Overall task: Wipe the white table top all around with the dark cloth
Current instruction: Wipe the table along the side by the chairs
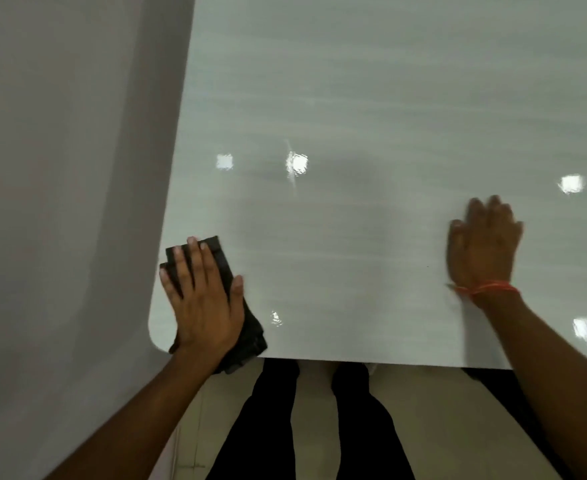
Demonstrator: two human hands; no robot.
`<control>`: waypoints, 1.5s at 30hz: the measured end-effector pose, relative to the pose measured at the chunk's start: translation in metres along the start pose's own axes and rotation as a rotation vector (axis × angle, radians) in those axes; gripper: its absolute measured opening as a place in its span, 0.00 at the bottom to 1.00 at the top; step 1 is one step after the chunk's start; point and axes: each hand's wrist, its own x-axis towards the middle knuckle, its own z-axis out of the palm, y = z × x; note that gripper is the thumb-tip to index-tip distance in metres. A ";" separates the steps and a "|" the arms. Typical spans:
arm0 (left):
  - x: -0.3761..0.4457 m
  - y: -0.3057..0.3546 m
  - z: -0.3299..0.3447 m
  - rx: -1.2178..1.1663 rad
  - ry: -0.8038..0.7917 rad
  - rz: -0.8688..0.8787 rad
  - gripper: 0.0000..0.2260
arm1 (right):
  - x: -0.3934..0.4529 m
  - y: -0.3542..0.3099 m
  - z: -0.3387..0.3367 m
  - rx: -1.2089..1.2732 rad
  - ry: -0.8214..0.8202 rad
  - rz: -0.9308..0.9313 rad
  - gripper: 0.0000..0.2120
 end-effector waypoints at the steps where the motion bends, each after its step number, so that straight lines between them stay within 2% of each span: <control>1: -0.010 0.000 0.001 0.010 -0.004 0.022 0.32 | 0.002 0.021 -0.006 0.006 -0.012 0.004 0.27; 4: -0.021 0.005 0.004 0.036 -0.001 0.005 0.30 | 0.003 0.046 -0.010 0.056 -0.035 -0.034 0.27; 6: -0.019 0.037 0.006 0.039 0.001 -0.050 0.30 | 0.005 0.049 -0.005 0.086 -0.018 -0.043 0.26; 10: -0.040 0.182 0.023 -0.025 -0.035 0.170 0.30 | 0.008 0.058 -0.002 0.251 0.009 -0.067 0.24; 13: -0.063 0.312 0.038 -0.103 -0.022 0.288 0.31 | 0.010 0.067 -0.010 0.522 -0.029 -0.027 0.23; 15: -0.079 0.354 0.041 -0.099 -0.071 0.366 0.31 | 0.007 0.093 -0.021 0.614 -0.063 -0.088 0.22; 17: -0.093 0.346 0.042 -0.097 -0.080 0.427 0.30 | 0.004 0.145 -0.031 0.491 -0.034 -0.214 0.21; 19: -0.108 0.298 0.044 -0.086 -0.081 0.435 0.29 | 0.001 0.207 -0.040 0.293 0.005 -0.269 0.21; 21: -0.113 0.231 0.041 -0.026 -0.048 0.314 0.28 | -0.003 0.247 -0.046 0.173 -0.010 -0.285 0.23; 23: -0.102 0.178 0.031 0.003 -0.053 0.184 0.28 | -0.004 0.258 -0.046 0.143 -0.023 -0.297 0.23; 25: -0.088 0.162 0.024 0.012 -0.056 0.116 0.29 | -0.005 0.255 -0.044 0.148 -0.016 -0.296 0.23; 28: -0.086 0.192 0.028 0.002 -0.012 0.097 0.30 | -0.004 0.256 -0.042 0.164 -0.024 -0.284 0.23; 31: -0.102 0.268 0.047 -0.033 -0.014 0.313 0.29 | -0.005 0.257 -0.041 0.179 -0.015 -0.295 0.23; 34: -0.122 0.385 0.062 -0.161 -0.051 0.539 0.31 | -0.004 0.258 -0.039 0.254 0.008 -0.278 0.23; 37: -0.140 0.452 0.063 -0.179 -0.147 0.644 0.30 | -0.006 0.263 -0.040 0.427 0.036 -0.221 0.22; 39: -0.136 0.444 0.066 -0.164 -0.119 0.673 0.29 | -0.003 0.271 -0.046 0.517 0.022 -0.205 0.22; 41: -0.128 0.413 0.066 -0.148 -0.082 0.652 0.28 | 0.000 0.291 -0.056 0.496 -0.037 -0.282 0.22; 45: -0.116 0.359 0.056 -0.031 -0.029 0.377 0.28 | 0.006 0.357 -0.067 0.242 -0.052 -0.484 0.23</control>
